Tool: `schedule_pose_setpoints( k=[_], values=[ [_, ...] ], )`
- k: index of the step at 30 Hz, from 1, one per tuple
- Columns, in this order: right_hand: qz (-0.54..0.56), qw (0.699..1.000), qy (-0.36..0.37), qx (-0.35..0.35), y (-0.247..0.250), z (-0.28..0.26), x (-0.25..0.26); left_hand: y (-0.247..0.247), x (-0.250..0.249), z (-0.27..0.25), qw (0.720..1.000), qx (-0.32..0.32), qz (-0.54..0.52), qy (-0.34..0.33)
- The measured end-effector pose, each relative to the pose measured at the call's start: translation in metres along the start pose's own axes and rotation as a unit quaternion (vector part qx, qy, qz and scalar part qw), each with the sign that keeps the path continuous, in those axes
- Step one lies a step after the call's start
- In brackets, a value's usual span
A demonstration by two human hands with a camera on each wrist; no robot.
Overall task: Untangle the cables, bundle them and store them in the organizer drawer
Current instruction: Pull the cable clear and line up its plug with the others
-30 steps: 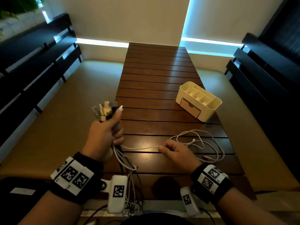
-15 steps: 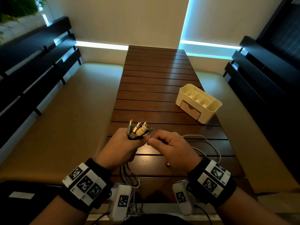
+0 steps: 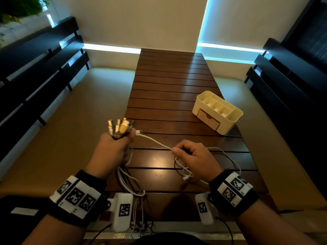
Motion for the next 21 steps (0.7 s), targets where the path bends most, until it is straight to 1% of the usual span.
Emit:
schedule_pose_setpoints(
  k=[2, 4, 6, 7, 10, 11, 12, 14, 17, 19, 21],
  values=[
    [-0.006, 0.998, -0.035, -0.047, 0.013, 0.003, -0.018, 0.01, 0.0, 0.0, 1.0, -0.024, -0.008, -0.004],
    [-0.002, 0.996, -0.051, -0.07, 0.021, 0.004, -0.026, 0.014, 0.001, -0.002, 0.999, -0.028, 0.024, -0.005],
    [-0.015, 0.995, -0.041, -0.087, 0.024, 0.006, -0.023, 0.011, 0.004, -0.002, 0.999, -0.031, 0.04, -0.005],
    [-0.023, 0.995, -0.032, -0.096, 0.025, 0.008, -0.019, 0.009, 0.003, -0.002, 0.998, -0.043, 0.04, -0.013],
    [-0.044, 0.994, -0.001, -0.102, 0.027, 0.012, -0.007, 0.009, -0.004, 0.004, 0.991, -0.121, 0.03, -0.045],
    [-0.056, 0.994, 0.008, -0.097, 0.028, 0.013, -0.005, 0.01, -0.009, 0.006, 0.989, -0.136, 0.024, -0.055],
    [-0.07, 0.994, 0.015, -0.086, 0.027, 0.014, -0.003, 0.009, -0.013, 0.006, 0.989, -0.132, 0.021, -0.069],
    [-0.103, 0.993, 0.035, -0.048, 0.022, 0.012, 0.004, -0.001, -0.021, 0.006, 0.992, -0.08, 0.023, -0.093],
    [-0.124, 0.988, 0.088, -0.002, 0.009, 0.008, 0.02, -0.024, -0.02, 0.002, 0.996, 0.015, 0.032, -0.085],
    [-0.116, 0.986, 0.12, 0.001, 0.003, 0.006, 0.031, -0.038, -0.015, 0.0, 0.994, 0.062, 0.049, -0.071],
    [-0.097, 0.984, 0.148, -0.015, 0.005, 0.004, 0.039, -0.045, -0.012, -0.002, 0.985, 0.122, 0.105, -0.055]
  ],
)
Point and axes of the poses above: each hand's wrist, its own z-axis towards the middle knuckle, its own y-axis out of the back of the hand, x = y × z, the point moved 3 cm from there along z, towards the middle knuckle, and after that the axes turned 14 degrees about -y, right-handed, at the moved point
